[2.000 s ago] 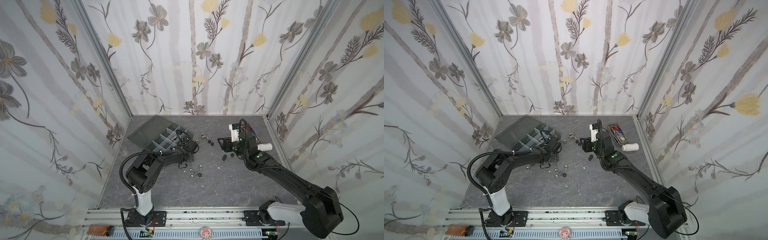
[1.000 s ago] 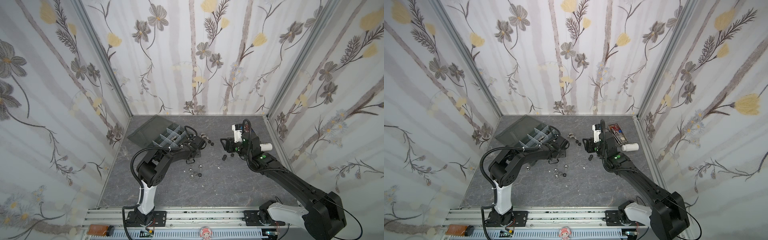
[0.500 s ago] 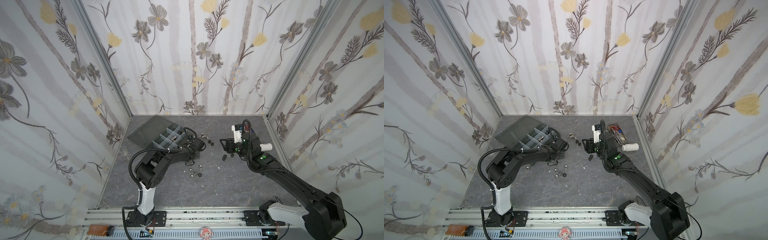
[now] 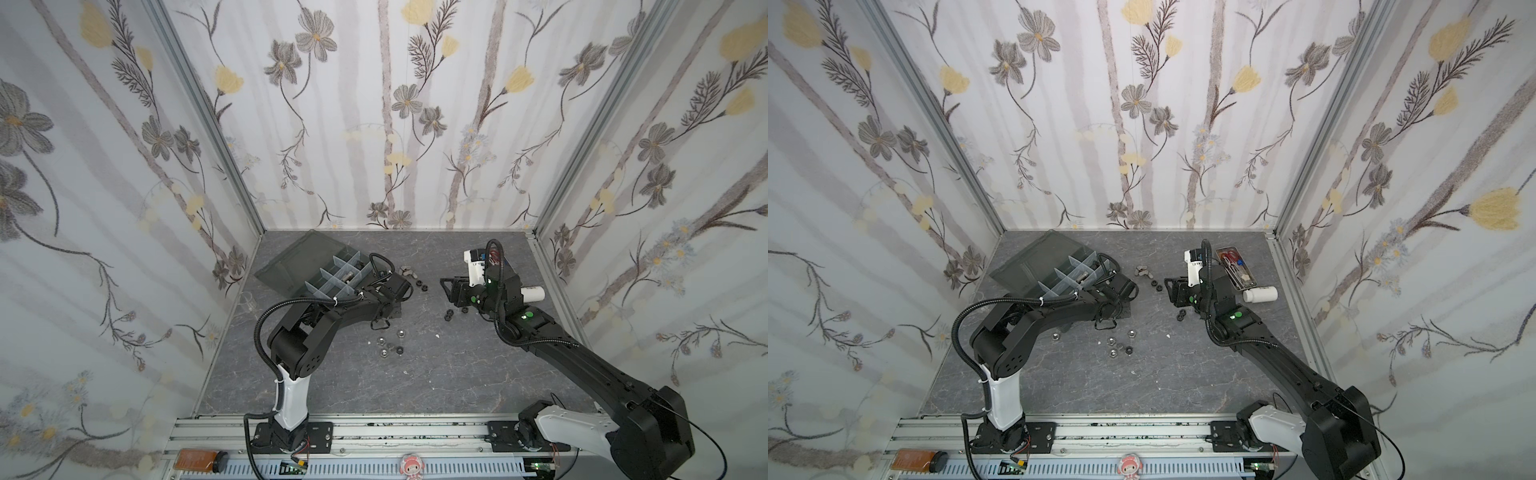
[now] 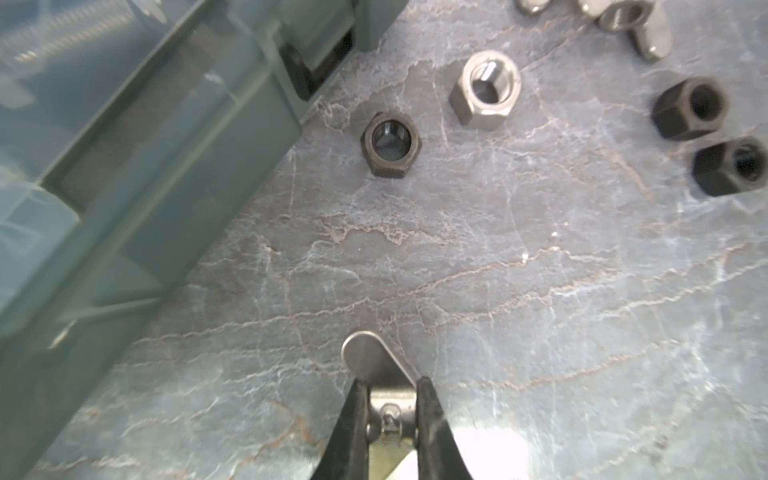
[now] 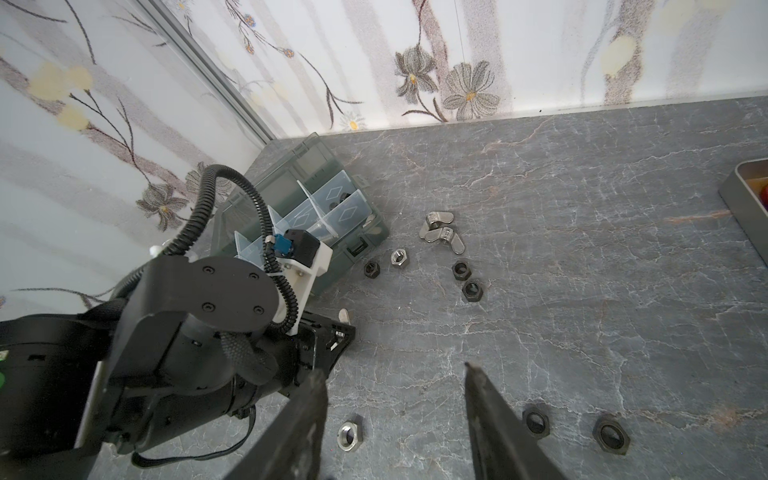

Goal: Sort the screws and nuts into containers
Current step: 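Grasp the silver wing nut beside the box with the left gripper, then lift the wing nut and carry it over the box with the left gripper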

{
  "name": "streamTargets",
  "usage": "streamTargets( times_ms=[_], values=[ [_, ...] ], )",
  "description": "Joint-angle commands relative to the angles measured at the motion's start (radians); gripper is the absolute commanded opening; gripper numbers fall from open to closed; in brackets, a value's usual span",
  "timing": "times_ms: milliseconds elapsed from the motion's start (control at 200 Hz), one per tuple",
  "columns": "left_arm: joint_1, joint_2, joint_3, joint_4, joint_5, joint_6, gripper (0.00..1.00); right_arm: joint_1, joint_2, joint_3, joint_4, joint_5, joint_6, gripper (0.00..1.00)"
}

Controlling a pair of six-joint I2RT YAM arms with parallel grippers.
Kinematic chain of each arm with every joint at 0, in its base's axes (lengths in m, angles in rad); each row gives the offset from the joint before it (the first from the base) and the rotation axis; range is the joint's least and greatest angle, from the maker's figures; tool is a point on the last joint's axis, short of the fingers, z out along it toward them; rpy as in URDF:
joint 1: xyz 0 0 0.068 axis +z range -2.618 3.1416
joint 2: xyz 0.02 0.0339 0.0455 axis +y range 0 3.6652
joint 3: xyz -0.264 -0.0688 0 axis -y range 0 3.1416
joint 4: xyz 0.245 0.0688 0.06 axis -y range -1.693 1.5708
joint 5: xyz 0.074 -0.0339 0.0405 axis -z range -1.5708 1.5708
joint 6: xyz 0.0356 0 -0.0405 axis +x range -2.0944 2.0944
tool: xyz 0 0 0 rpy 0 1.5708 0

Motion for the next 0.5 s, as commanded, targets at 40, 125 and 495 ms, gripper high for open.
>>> streamTargets(
  times_ms=[40, 125, 495],
  values=[
    [0.010, -0.052, 0.024, -0.038, -0.007, 0.005, 0.15, 0.000, -0.011, -0.004, 0.009, -0.002, 0.006, 0.54],
    [0.023, -0.082, 0.033, -0.050, -0.003, 0.014, 0.15, 0.001, -0.013, -0.008, 0.009, -0.003, 0.006, 0.54],
    [0.162, -0.093, 0.134, -0.109, 0.026, 0.068, 0.15, 0.000, -0.008, -0.025, 0.024, -0.010, 0.010, 0.55]
  ],
)
